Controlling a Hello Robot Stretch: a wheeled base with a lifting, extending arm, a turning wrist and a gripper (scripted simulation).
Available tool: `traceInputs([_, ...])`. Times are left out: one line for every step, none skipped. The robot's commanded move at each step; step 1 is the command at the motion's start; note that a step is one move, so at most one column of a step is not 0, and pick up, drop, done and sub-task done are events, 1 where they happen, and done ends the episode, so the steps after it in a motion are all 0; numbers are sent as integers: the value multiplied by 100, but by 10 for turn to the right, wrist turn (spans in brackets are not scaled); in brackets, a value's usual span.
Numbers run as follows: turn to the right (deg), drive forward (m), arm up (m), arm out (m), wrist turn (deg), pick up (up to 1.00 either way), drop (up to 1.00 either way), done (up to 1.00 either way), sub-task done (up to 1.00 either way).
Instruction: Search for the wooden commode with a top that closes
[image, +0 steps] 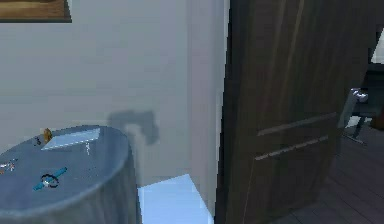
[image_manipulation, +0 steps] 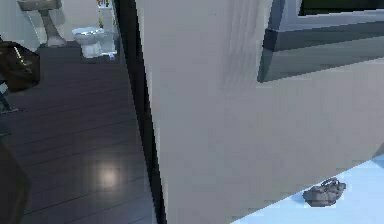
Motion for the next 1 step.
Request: traceInputs([150, 0, 0, 0, 0, 0, 0, 0, 0])
